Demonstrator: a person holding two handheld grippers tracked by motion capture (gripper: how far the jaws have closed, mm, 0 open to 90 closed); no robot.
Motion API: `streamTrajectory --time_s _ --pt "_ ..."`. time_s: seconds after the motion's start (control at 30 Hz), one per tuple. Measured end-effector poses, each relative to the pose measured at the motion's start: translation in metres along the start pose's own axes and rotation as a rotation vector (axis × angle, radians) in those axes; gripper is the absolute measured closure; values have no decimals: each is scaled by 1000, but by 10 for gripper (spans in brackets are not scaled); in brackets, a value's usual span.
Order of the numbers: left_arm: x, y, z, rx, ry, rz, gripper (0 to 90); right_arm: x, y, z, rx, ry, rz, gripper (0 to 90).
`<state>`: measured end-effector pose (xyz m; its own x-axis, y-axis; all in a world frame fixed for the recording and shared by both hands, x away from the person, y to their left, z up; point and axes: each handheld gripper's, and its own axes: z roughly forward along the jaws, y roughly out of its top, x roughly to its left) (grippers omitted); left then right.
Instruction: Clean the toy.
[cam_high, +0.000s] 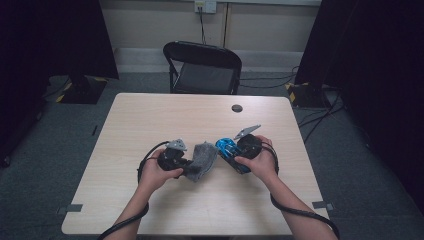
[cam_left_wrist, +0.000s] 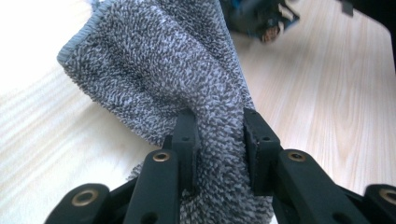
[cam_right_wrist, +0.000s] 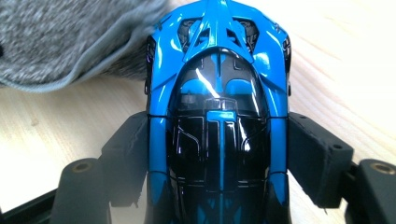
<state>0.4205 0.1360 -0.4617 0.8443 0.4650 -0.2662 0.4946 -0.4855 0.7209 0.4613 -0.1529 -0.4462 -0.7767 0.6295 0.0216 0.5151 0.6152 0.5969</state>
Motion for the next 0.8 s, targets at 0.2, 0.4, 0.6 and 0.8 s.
streamTrajectory --time_s 0.2,0.4,0.6,0.8 --pt "14 -5 -14 -1 163 -58 700 -1 2 -7 -17 4 -1 281" --pt "13 6 -7 -30 217 -44 698 13 12 -7 -31 33 -37 281" --pt "1 17 14 -37 162 -3 698 24 19 0 -25 52 -59 281" --pt "-12 21 30 -23 102 50 698 26 21 1 -19 49 -60 281"
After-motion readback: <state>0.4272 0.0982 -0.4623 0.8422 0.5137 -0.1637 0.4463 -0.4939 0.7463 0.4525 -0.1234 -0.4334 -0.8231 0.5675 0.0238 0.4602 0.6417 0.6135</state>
